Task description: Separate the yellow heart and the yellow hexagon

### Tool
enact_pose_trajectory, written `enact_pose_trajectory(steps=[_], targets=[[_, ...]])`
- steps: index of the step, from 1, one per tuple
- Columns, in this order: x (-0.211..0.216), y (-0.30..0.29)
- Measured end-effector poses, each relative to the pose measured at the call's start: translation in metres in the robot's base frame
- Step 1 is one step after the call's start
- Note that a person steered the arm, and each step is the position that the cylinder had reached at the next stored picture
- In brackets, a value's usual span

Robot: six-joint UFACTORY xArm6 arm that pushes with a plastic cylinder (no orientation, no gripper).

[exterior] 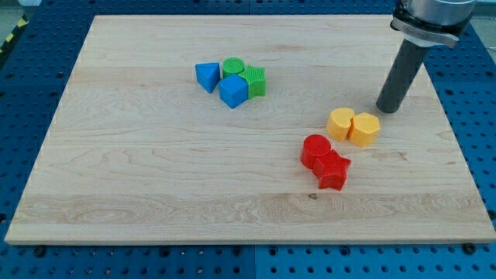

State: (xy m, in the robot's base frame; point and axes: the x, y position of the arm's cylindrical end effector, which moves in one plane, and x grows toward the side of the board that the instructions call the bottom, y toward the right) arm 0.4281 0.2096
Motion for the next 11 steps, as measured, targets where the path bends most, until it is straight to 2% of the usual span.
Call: enact_pose_trajectory(steps=[3,4,6,7,9,10,11], targets=[[0.069,-0.02],[0.079,-0.022],[0.011,-0.011],[0.017,-0.049],[0.074,-0.06],[0.084,-0.06],[0.066,-0.051]])
